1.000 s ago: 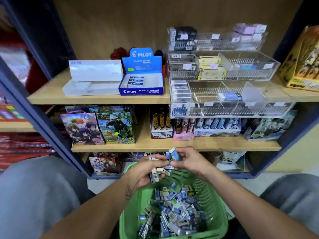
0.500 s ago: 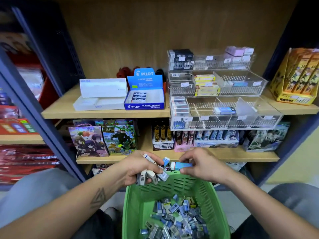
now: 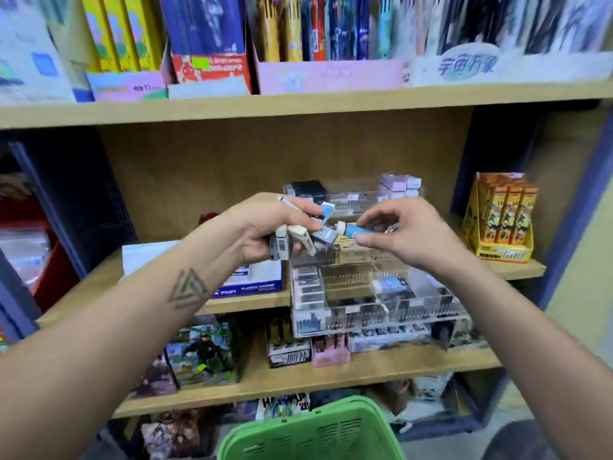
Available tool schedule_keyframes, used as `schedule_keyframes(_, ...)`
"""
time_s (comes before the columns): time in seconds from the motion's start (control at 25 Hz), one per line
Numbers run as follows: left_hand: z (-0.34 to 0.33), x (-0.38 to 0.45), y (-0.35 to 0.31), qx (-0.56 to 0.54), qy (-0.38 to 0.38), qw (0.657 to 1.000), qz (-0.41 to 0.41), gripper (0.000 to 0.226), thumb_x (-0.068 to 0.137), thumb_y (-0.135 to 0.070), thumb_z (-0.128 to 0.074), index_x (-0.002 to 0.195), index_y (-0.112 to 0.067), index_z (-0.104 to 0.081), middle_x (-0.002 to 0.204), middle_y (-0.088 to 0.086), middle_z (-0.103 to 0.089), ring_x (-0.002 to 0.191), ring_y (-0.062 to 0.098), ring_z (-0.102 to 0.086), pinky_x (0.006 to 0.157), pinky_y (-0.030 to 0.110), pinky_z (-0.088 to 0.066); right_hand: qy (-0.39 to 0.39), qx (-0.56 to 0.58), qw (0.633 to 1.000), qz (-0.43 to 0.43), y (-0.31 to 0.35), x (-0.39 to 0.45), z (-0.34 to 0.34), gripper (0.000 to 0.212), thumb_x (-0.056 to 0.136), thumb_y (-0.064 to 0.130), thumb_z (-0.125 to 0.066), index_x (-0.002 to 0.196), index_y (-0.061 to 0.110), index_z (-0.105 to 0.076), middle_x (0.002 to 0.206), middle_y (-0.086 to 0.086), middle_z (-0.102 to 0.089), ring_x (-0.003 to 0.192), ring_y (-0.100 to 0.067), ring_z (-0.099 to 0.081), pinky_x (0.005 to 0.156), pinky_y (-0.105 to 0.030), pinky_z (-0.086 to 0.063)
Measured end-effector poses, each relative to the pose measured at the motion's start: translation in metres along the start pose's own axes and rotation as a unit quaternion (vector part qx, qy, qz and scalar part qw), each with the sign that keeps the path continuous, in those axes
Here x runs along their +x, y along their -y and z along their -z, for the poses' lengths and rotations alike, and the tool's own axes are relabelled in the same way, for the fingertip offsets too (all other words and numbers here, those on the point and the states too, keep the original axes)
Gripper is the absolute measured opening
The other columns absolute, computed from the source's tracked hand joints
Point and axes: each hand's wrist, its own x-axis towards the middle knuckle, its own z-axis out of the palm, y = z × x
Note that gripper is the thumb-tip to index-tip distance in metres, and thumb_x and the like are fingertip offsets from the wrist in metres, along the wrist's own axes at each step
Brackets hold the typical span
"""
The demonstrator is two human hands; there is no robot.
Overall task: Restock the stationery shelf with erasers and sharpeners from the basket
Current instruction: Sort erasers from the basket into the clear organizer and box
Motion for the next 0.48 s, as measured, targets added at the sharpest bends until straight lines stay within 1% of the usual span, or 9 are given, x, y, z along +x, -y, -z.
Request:
schedule_keyframes(0.08,-0.022,0.033,-0.013,-0.002,0.011,1.000,-0.003,0.020,0.082,0.010,-0.068,0.092,-0.007,-0.069,0.080,0.016,-0.068,0.063,0.022,-0.060,0.042,0.020,-0.049,-0.022,-0.076,0.997,-0.017,-0.025,0.025,0.017,0.022,0.074,0.018,-0.087,0.093,0.018,-0.077,0.086,0.003,-0.073,0.083,-0.011,-0.067,0.071,-0.013,-0.048)
schedule_keyframes(0.16,-0.045,0.064,-0.017,0.009,0.021,1.000,0.000,0.019,0.084,0.010,-0.067,0.090,-0.008,-0.068,0.077,0.015,-0.067,0.060,0.020,-0.058,0.040,0.019,-0.048,-0.020,-0.169,0.985,-0.036,-0.049,0.047,0.039,0.025,0.075,0.019,-0.086,0.098,0.019,-0.077,0.089,0.005,-0.072,0.086,-0.011,-0.067,0.078,-0.018,-0.047)
schedule_keyframes(0.2,-0.054,0.077,-0.017,0.015,0.023,1.000,0.004,0.019,0.084,0.009,-0.067,0.089,-0.009,-0.069,0.075,0.014,-0.066,0.059,0.020,-0.057,0.040,0.019,-0.048,-0.007,-0.227,0.973,-0.040,-0.059,0.056,0.049,0.026,0.076,0.020,-0.085,0.101,0.019,-0.077,0.091,0.004,-0.072,0.085,-0.010,-0.065,0.078,-0.019,-0.046)
schedule_keyframes(0.24,-0.064,0.091,-0.017,0.018,0.028,0.999,0.010,0.019,0.084,0.009,-0.067,0.088,-0.010,-0.069,0.075,0.013,-0.066,0.058,0.019,-0.056,0.040,0.019,-0.048,0.017,-0.290,0.956,-0.041,-0.068,0.065,0.057,0.027,0.077,0.021,-0.084,0.103,0.019,-0.077,0.092,0.005,-0.071,0.083,-0.010,-0.062,0.077,-0.020,-0.046)
schedule_keyframes(0.32,-0.078,0.114,-0.014,0.023,0.040,0.999,0.022,0.019,0.085,0.009,-0.067,0.086,-0.010,-0.069,0.077,0.013,-0.066,0.059,0.019,-0.056,0.039,0.019,-0.048,0.092,-0.386,0.917,-0.034,-0.081,0.081,0.065,0.028,0.077,0.023,-0.083,0.105,0.021,-0.076,0.094,0.007,-0.071,0.084,-0.010,-0.062,0.079,-0.024,-0.053)
schedule_keyframes(0.4,-0.088,0.130,-0.009,0.028,0.051,0.998,0.028,0.018,0.086,0.008,-0.066,0.088,-0.010,-0.068,0.081,0.013,-0.066,0.061,0.019,-0.057,0.039,0.019,-0.048,0.164,-0.420,0.892,-0.029,-0.085,0.093,0.066,0.028,0.075,0.022,-0.084,0.103,0.021,-0.077,0.098,0.007,-0.073,0.087,-0.011,-0.066,0.082,-0.028,-0.057)
schedule_keyframes(0.48,-0.093,0.139,-0.005,0.024,0.048,0.998,0.026,0.018,0.085,0.009,-0.068,0.089,-0.009,-0.069,0.082,0.013,-0.066,0.061,0.019,-0.057,0.039,0.019,-0.048,0.209,-0.425,0.880,-0.025,-0.085,0.102,0.067,0.028,0.074,0.021,-0.086,0.101,0.022,-0.078,0.097,0.007,-0.074,0.085,-0.010,-0.065,0.079,-0.025,-0.055)
